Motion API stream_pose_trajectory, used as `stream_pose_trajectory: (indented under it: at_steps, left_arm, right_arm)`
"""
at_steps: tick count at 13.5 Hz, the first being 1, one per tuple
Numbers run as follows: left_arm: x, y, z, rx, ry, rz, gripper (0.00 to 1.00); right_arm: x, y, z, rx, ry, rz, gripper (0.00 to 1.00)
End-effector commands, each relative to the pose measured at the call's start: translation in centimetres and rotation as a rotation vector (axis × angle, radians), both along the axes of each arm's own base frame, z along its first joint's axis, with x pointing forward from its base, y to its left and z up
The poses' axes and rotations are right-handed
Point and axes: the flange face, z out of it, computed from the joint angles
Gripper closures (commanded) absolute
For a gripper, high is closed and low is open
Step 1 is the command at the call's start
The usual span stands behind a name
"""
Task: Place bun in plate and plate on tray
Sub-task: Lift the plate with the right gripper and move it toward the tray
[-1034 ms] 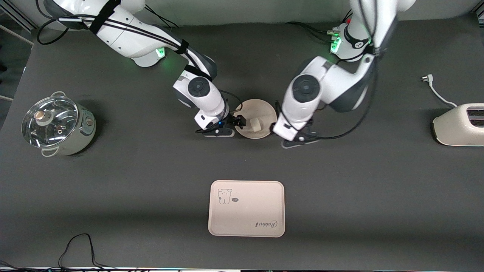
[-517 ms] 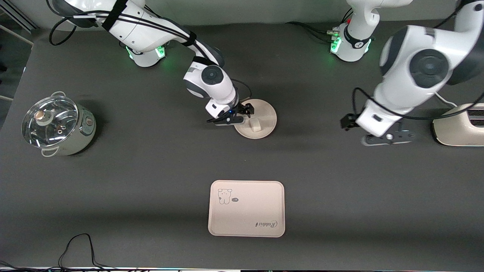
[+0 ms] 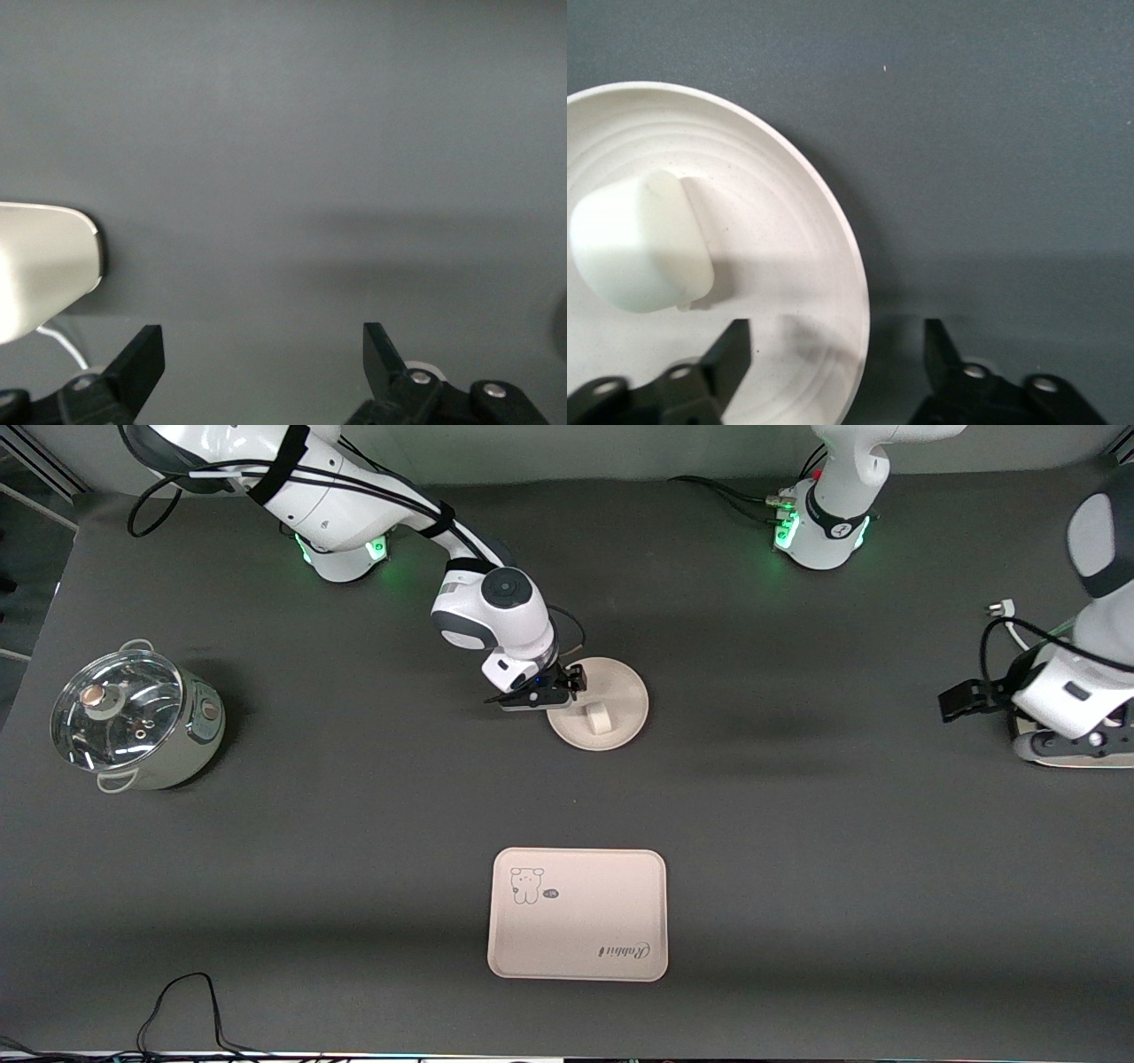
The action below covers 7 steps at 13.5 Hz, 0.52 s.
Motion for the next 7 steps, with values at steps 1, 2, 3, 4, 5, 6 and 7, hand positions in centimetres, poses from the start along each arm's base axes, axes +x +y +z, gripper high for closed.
stream_pose_trajectory:
  at_steps: [1,2,3,4,5,6,7]
  left_arm:
    - [-0.6,0.0,1.1,-0.003,0.013,-0.004,0.0]
    - [-0.5,-0.5,1.2,-0.005,0.01,-0.014,0.0]
    - [-0.5,-0.8,1.2,-0.005,0.012,-0.02,0.0]
    - [-0.6,-1.1,1.5,-0.003,0.018,-0.026,0.0]
    - [-0.7,-1.2,1.9,-0.003,0.036,-0.024,0.0]
    - [-0.8,-1.3,2.1,-0.004,0.039,-0.024,0.0]
    - [-0.7,-1.5,2.1,-0.003,0.039,-0.021,0.0]
  right_arm:
    - [-0.1,0.2,-0.1,0.01,-0.014,-0.016,0.79]
    - [-0.1,0.1,-0.4,0.008,-0.008,-0.017,0.9]
    - [-0.2,0.1,-0.6,0.007,-0.005,-0.018,0.91]
    - [0.0,-0.1,-0.6,0.007,-0.005,-0.022,0.91]
    - [0.1,-0.2,-0.7,0.006,-0.005,-0.024,0.95]
    - [0.2,-0.2,-0.7,0.005,-0.005,-0.026,1.0]
    - [0.4,-0.3,-0.5,0.008,-0.008,-0.03,1.0]
